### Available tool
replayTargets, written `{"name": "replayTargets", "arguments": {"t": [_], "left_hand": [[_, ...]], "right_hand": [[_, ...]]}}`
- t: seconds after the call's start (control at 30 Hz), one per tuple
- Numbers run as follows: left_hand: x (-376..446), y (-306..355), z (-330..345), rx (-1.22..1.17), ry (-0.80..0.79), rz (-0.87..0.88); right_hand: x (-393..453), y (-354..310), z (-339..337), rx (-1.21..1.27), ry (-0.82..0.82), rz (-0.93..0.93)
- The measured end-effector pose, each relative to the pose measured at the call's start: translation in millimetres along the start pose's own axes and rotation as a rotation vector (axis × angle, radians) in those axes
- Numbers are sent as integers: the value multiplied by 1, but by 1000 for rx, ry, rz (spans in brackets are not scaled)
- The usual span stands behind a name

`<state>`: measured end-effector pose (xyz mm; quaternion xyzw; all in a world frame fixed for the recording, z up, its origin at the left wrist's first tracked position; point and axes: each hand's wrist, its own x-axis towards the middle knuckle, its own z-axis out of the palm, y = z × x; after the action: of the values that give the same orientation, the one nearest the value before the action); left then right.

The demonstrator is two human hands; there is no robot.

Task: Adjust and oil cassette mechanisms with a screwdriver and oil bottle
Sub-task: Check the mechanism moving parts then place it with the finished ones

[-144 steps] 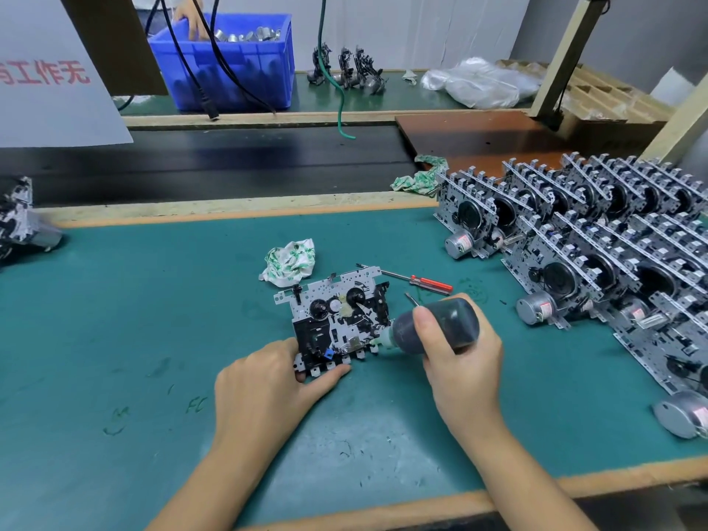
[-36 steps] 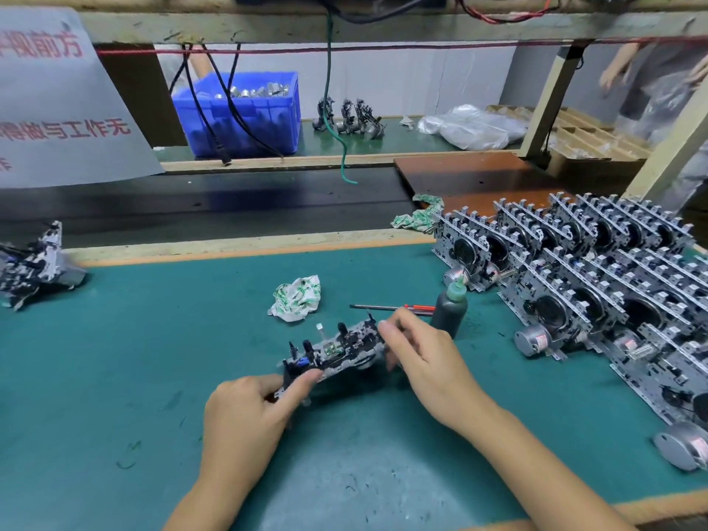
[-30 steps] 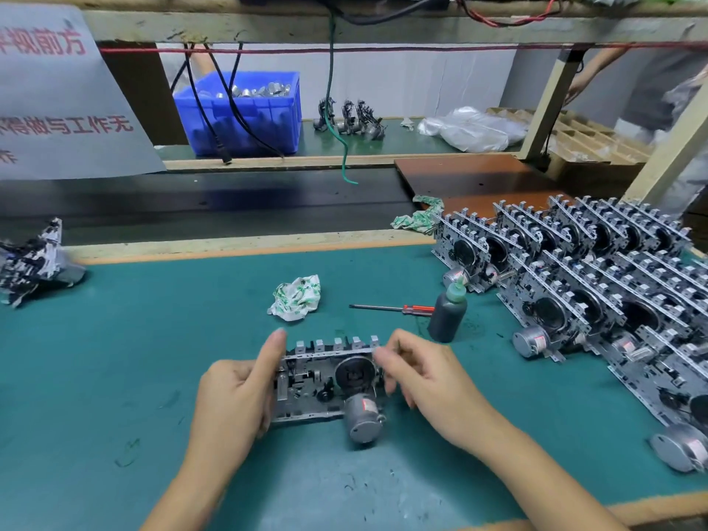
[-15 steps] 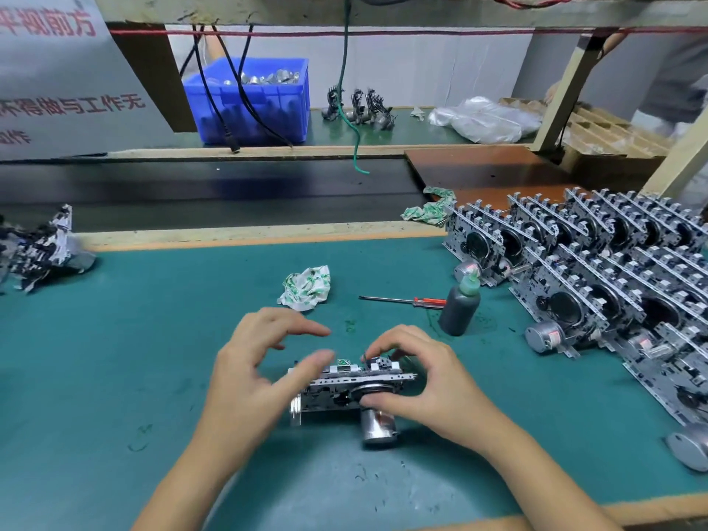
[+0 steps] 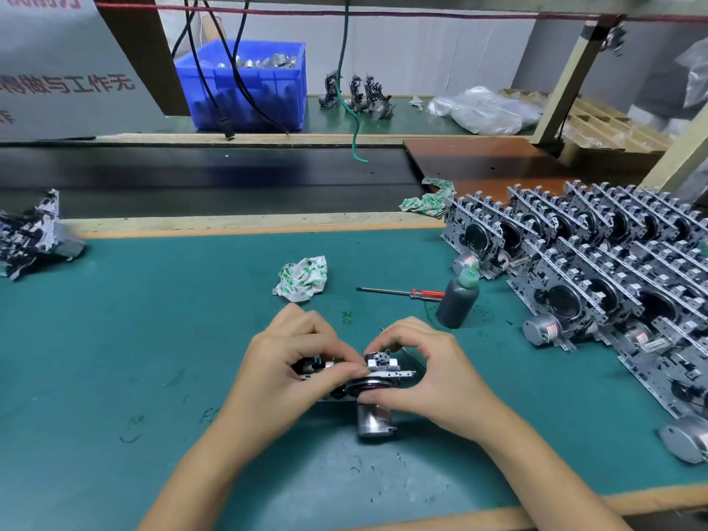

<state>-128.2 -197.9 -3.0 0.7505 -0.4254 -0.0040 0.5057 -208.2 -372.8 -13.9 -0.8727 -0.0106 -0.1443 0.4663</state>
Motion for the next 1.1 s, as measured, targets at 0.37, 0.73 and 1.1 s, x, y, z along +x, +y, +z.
{"name": "replayTargets", "arguments": {"t": [0.37, 0.73, 1.1], "left_hand": [[2, -1, 3, -27, -5, -22], [1, 0, 4, -52, 10, -31], [1, 0, 5, -52, 21, -42]], "right_hand": [[-13, 0, -2, -220, 162, -174], [-21, 9, -5, -489, 514, -528], [-22, 3, -19, -328, 431, -358]]}}
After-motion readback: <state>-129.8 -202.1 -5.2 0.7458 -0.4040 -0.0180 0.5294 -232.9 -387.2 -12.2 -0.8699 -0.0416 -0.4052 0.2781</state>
